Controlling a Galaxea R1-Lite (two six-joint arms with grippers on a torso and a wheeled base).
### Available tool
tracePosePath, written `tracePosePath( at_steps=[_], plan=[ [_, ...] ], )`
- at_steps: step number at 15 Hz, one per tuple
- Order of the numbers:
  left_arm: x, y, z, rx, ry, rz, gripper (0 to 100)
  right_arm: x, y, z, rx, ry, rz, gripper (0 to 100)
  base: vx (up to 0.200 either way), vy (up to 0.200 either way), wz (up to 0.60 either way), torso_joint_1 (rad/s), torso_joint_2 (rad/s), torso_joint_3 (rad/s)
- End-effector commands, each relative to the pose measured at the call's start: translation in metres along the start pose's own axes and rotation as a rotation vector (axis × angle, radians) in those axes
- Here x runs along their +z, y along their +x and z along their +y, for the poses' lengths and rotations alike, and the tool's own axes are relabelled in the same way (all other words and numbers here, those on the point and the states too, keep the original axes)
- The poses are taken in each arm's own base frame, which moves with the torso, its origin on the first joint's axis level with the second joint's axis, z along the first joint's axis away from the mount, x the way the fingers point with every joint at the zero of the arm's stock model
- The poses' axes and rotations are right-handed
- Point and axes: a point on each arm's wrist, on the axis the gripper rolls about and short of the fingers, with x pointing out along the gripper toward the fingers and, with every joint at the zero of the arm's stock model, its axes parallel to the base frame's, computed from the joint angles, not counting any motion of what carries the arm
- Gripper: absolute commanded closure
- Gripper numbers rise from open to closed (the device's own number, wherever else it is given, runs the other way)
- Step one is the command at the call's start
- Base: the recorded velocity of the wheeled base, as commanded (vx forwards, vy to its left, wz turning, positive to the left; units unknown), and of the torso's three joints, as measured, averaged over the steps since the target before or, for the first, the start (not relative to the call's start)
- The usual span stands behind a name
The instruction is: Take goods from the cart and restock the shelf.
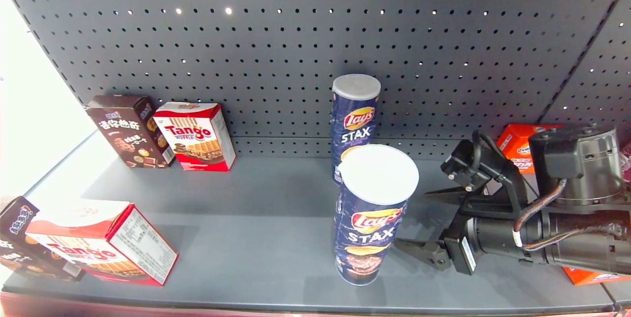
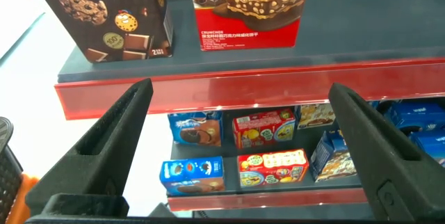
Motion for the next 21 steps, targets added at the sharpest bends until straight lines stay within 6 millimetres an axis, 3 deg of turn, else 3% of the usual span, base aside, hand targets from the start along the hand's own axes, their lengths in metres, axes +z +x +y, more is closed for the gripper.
tracePosePath(
  at_steps=[1,5,11,21],
  plan=[
    [0.000,0.000,0.000,0.000,-0.001,0.001,0,-0.001,0.002,0.002,0.008,-0.003,0.007,0,0.000,0.000,0.00,0.000,0.00,0.000],
    [0.000,0.000,0.000,0.000,-0.001,0.001,0,-0.002,-0.004,-0.004,-0.017,0.007,-0.003,0,0.000,0.000,0.00,0.000,0.00,0.000],
    [0.000,0.000,0.000,0.000,-0.001,0.001,0,0.000,0.006,-0.003,-0.010,0.003,-0.010,0,0.000,0.000,0.00,0.000,0.00,0.000],
    [0.000,0.000,0.000,0.000,-0.001,0.003,0,0.000,0.005,-0.001,-0.006,-0.001,-0.011,0,0.000,0.000,0.00,0.000,0.00,0.000]
  ],
)
